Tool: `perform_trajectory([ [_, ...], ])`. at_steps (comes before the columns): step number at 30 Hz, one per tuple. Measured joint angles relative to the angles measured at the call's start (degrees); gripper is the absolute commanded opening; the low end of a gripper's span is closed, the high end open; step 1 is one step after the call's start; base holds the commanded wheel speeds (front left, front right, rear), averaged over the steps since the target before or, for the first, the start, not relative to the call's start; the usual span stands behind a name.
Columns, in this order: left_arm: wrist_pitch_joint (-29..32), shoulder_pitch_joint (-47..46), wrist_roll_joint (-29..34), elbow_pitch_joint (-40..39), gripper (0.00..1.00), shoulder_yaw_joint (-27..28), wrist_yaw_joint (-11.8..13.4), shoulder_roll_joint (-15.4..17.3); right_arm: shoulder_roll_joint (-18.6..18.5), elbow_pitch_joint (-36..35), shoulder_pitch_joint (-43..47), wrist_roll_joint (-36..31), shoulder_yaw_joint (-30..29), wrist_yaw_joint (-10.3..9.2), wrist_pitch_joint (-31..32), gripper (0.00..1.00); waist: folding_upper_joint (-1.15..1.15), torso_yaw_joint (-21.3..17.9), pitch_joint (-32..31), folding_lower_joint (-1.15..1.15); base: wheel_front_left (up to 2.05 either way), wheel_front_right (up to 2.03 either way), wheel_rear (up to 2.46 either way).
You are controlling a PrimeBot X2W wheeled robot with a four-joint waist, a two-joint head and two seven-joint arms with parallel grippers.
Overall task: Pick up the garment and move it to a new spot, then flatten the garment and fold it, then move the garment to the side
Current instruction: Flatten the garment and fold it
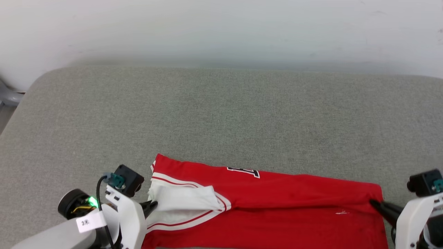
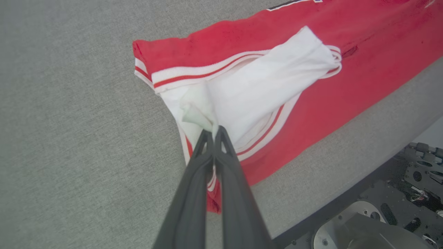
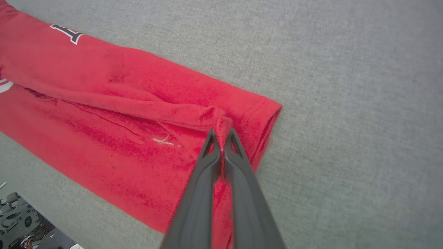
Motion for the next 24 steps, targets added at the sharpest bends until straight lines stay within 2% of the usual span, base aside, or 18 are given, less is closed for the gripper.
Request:
perform_trajectory([
  [6,-0.8,3.2,-0.6,0.8,0.0,-0.4,1.3,-0.3,1.2,-0.6,4.4,-0.5,-1.3,0.0,1.3,0.0,0.0,-0.1,1.1,0.0,0.0,0.0,0.0],
  [15,-2.3,5.4,-1.9,6.5,0.0,-0.6,0.3,-3.8,4.1,3.4,5.3,-1.7,-1.1,0.0,1.3,0.0,0.0,0.1,2.4,0.01,0.0,0.0,0.0],
  [16,-3.1,5.6,-1.9,7.0,0.05,-0.5,0.3,-4.0,4.3,3.6,5.3,-1.6,-1.4,0.0,0.6,0.0,0.0,0.1,2.3,0.01,0.0,0.0,0.0],
  [17,-3.9,5.8,-1.9,7.3,0.57,-0.3,0.4,-4.1,4.6,3.6,5.4,-1.5,-1.7,0.0,0.0,0.44,0.0,0.1,2.1,0.0,0.0,0.0,0.0],
  [18,-4.9,5.9,-1.8,7.5,1.0,0.0,0.8,-4.1,4.7,3.4,5.5,-1.6,-1.8,0.0,-0.6,1.0,0.0,0.1,1.8,0.01,0.0,0.0,0.0],
  [24,-13.2,7.7,-0.8,6.3,1.0,3.1,4.5,-4.1,3.8,-2.0,7.1,-1.0,-5.3,0.0,-3.6,1.0,0.0,0.1,-0.3,0.01,0.0,0.0,0.0],
])
